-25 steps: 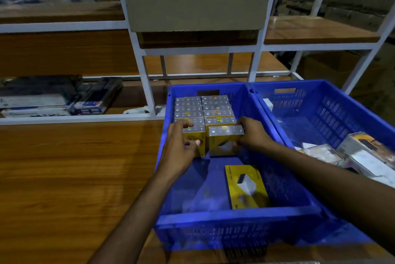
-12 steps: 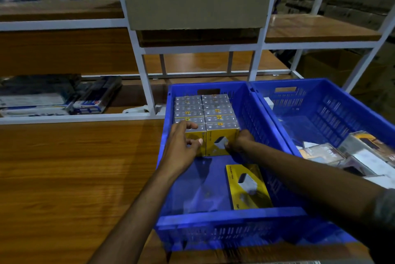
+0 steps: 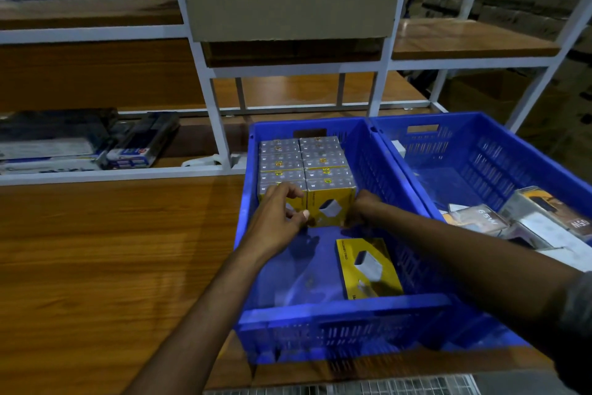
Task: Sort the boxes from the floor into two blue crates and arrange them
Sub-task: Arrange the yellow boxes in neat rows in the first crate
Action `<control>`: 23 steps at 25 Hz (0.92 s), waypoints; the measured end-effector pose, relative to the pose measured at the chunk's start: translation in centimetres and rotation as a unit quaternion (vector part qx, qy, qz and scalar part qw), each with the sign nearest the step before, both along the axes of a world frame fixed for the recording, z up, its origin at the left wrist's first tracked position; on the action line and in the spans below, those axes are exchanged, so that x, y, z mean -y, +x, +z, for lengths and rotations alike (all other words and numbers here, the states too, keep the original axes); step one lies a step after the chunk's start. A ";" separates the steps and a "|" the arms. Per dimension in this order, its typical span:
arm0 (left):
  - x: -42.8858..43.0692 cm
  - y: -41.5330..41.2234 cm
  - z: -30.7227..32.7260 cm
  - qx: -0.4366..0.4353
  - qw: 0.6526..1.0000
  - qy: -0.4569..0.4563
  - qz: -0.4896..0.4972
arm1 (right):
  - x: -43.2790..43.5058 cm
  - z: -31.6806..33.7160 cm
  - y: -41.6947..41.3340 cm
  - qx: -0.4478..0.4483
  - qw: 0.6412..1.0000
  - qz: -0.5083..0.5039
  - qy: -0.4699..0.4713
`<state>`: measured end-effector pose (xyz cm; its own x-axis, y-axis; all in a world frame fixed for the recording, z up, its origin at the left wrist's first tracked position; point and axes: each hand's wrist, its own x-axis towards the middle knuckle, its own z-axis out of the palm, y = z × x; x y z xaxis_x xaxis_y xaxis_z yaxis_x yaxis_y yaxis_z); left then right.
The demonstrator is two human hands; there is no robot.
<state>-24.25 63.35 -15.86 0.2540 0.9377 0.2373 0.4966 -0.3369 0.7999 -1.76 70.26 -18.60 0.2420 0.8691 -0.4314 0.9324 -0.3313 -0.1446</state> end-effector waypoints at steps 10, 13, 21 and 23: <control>1.2 0.0 -0.4 -0.197 0.964 -0.120 -0.135 | 3.1 -1.9 -0.3 0.140 0.913 0.303 -0.236; 1.5 0.0 -0.3 -0.206 0.958 -0.136 -0.145 | 3.9 -2.2 -0.6 0.143 0.898 0.346 -0.230; 1.2 -0.2 -0.7 -0.196 0.964 -0.145 -0.108 | 6.6 5.1 1.3 -0.250 0.934 0.230 -0.115; 0.9 0.2 -0.2 -0.098 0.982 -0.147 -0.068 | 6.5 6.8 2.1 -0.405 0.901 0.151 -0.038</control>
